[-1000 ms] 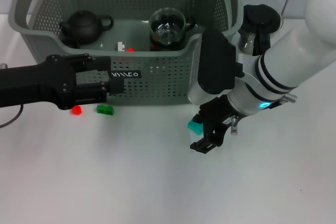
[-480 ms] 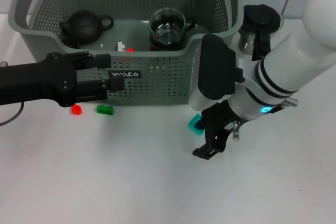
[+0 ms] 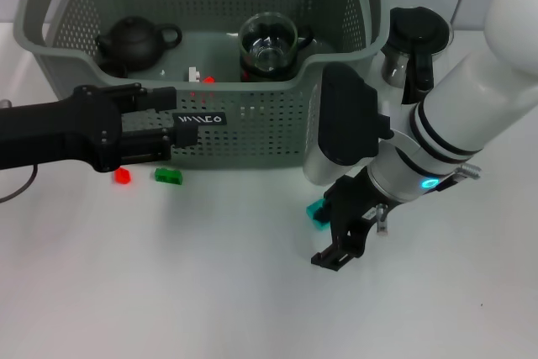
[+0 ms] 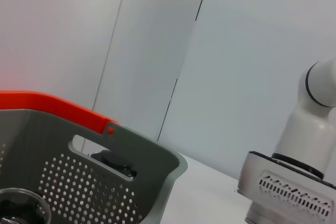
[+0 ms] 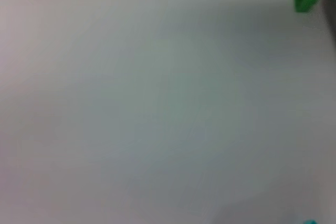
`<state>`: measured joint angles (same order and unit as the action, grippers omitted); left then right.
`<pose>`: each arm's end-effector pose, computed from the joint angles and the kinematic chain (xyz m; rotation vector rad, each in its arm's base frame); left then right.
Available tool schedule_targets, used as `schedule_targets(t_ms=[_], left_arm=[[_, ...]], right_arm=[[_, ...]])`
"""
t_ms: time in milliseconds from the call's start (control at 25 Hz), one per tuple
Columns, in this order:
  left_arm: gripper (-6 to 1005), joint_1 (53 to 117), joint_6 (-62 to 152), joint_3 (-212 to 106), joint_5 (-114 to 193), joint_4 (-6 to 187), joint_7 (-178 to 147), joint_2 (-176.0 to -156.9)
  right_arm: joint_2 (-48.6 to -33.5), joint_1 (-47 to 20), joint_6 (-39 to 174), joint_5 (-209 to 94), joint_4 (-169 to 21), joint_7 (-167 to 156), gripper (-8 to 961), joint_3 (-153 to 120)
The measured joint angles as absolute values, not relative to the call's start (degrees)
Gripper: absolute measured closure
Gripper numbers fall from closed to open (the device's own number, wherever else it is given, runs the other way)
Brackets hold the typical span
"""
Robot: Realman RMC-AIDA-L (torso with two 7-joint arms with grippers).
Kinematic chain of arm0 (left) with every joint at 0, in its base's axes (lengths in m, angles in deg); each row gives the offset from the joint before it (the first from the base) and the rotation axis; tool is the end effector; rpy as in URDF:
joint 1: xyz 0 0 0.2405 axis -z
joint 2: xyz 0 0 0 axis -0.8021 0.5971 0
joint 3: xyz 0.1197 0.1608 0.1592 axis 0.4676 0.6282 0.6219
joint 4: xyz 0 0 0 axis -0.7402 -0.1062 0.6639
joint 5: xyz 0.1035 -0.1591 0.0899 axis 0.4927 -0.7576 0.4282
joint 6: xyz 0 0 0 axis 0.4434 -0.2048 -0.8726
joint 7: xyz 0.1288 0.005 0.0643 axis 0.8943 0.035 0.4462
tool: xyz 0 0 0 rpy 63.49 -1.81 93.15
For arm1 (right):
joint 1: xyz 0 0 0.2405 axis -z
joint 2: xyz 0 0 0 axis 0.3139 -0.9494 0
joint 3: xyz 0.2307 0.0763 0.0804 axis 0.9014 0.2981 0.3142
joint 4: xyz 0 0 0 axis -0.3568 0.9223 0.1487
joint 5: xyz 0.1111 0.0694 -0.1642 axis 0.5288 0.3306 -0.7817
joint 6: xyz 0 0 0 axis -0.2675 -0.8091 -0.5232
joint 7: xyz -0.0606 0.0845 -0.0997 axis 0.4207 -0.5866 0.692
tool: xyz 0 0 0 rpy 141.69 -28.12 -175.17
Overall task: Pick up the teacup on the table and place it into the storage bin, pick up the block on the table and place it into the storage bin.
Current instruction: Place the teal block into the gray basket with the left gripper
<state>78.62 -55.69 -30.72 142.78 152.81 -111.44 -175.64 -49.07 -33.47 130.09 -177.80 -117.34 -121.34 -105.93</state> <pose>-0.2403 0.2971 0.0705 -2.6542 -0.6882 -0.8539 0.1466 0.3616 -0.1115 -3.0215 0.1126 -0.6399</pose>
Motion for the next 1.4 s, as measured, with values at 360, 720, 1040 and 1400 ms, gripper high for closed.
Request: schedule_targets(t_ms=[360,720,1040,1400], left_arm=[[282,78.43,-55.69,-30.72,142.78,152.78,-111.44,-175.64],[282,78.38,-55.69,-30.86,142.78,152.7,-111.44,-175.64],[282,78.38,-55.69,-31.39,142.78,152.67,-111.44,-175.64],[282,78.34,-55.83,-31.44,142.78,152.53,-111.44,-175.65]], right_arm=[[-48.86,-32.47,135.06,-177.34,-120.45,-121.77,250,-105.11],[-48.75,-30.31,131.59,-178.14,-124.27,-122.44,250,-105.45],[-48.67,-30.42,130.14,-178.52,-123.02,-126.38,250,-104.83],[-48.53,-31.48,130.6,-179.36,-120.43,-132.21,250,-101.84]])
